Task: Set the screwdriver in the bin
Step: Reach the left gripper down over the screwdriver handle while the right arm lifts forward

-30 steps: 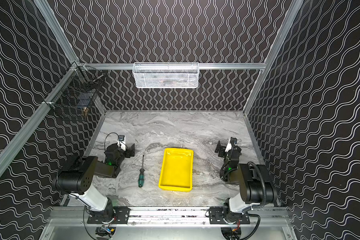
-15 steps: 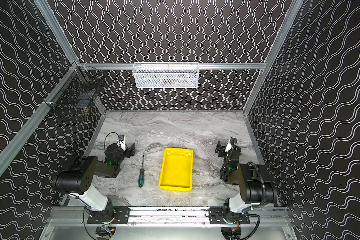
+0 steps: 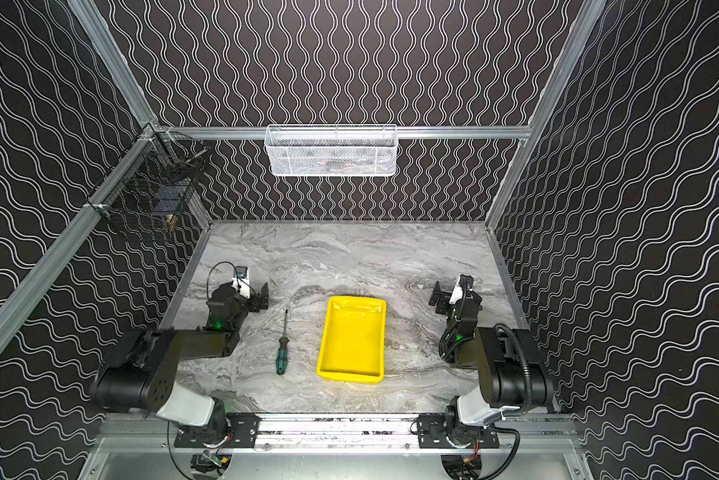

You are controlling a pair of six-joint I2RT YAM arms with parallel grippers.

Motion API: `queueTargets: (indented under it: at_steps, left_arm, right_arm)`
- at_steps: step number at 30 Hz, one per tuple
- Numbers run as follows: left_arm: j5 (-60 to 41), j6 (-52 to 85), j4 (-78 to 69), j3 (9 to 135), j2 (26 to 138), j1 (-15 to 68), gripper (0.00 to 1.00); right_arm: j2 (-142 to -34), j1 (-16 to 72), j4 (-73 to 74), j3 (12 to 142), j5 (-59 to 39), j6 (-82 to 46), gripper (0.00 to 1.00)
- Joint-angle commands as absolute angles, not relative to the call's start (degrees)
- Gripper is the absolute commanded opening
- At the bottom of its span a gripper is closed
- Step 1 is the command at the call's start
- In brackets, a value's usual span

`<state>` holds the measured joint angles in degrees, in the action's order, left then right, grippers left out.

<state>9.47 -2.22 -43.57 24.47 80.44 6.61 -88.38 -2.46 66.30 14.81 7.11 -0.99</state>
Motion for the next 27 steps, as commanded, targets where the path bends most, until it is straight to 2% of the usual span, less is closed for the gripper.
queueTargets:
  at_steps: [1, 3, 5, 7, 11, 17, 24, 27]
  left_arm:
    - [18.3, 7.3, -21.0, 30.3, 71.5, 7.0, 0.99]
    - [19.2, 14.0, -6.7, 35.7, 67.0, 7.1, 0.99]
    - [18.6, 18.2, 3.6, 39.7, 64.3, 7.4, 0.99]
    - [18.5, 21.6, 11.5, 42.0, 61.8, 8.1, 0.99]
    - [15.8, 26.3, 20.6, 43.9, 59.0, 9.2, 0.99]
    - [8.8, 31.4, 33.0, 47.3, 62.7, 12.1, 0.99]
    - [10.8, 38.2, 40.4, 47.7, 68.7, 26.7, 0.99]
    - [10.1, 40.7, 42.6, 47.0, 70.4, 30.3, 0.99]
  right_arm:
    - [-87.0, -2.1, 66.6, 15.5, 9.6, -1.2, 1.0]
    - [-82.6, -1.3, 55.0, 19.1, 14.5, -2.5, 1.0]
    - [-78.7, -1.3, 33.6, 27.9, 17.6, -9.2, 1.0]
    - [-76.0, -1.3, 23.7, 33.7, 15.1, -10.7, 1.0]
    - [-70.0, -0.9, 15.9, 37.9, 9.2, -16.0, 1.0]
    - [-64.4, 0.1, -0.4, 45.4, -0.5, -18.4, 1.0]
    - [-62.4, 7.0, -10.6, 48.4, -2.8, -16.8, 1.0]
    - [-62.2, 8.3, -14.1, 49.3, -3.7, -16.0, 1.0]
